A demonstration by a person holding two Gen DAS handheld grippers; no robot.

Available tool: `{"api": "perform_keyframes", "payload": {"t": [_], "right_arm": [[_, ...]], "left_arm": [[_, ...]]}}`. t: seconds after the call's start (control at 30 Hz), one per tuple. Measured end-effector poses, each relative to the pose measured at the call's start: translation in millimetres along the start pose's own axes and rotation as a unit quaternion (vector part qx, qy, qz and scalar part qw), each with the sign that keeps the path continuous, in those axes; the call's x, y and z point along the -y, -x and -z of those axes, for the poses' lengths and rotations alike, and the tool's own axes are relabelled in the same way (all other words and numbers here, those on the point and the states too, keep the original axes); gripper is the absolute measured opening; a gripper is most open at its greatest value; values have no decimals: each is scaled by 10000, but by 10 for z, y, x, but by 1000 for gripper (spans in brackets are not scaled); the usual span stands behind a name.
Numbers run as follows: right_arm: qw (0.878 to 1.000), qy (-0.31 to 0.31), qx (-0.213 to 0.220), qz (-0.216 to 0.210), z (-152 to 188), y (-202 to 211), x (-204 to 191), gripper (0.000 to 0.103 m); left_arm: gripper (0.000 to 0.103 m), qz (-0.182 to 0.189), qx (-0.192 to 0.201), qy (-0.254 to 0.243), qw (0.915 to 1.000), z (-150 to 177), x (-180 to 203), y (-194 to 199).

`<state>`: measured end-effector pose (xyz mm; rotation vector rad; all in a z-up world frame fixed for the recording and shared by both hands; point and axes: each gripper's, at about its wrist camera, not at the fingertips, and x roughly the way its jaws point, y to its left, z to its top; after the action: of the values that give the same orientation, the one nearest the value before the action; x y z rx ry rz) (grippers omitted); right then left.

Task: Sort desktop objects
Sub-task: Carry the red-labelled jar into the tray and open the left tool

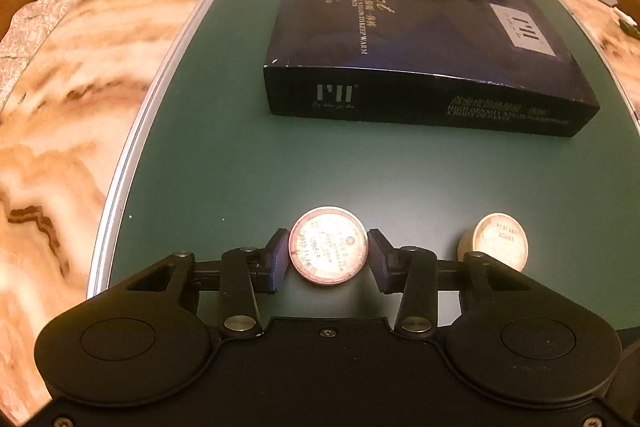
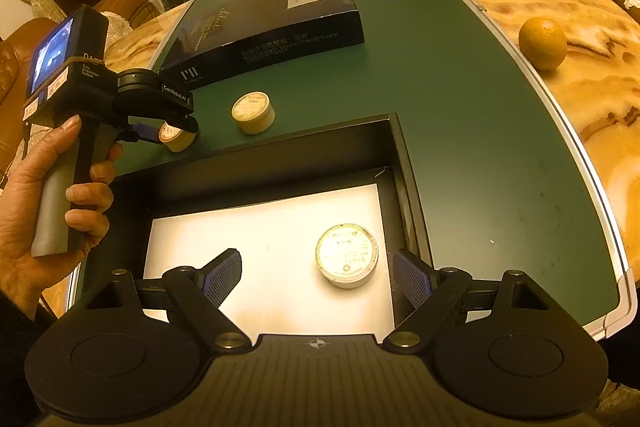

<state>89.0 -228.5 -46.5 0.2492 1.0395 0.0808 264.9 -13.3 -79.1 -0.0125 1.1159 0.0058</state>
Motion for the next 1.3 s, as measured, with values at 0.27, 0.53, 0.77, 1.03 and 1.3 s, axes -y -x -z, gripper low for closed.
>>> {"api": "perform_keyframes", "payload": {"t": [0.27,0.53,0.77,1.03,1.3], "right_arm": [[10000,-56,8,14,0,5,27,86],[9998,-172,114,-3,-3,99,62,86],[9996,-208,204,38,28,188,56,86],[9992,-295,266,87,59,264,114,86],[9990,-374,215,78,91,261,147,86]], "left_arm": [[41,34,14,-58,10000,71,-56,225],[41,203,-33,-220,9995,252,-98,621],[41,411,-58,-462,9981,617,-38,1053],[41,374,-461,-701,9958,970,90,1024],[41,274,-984,-643,9927,1174,51,779]]}}
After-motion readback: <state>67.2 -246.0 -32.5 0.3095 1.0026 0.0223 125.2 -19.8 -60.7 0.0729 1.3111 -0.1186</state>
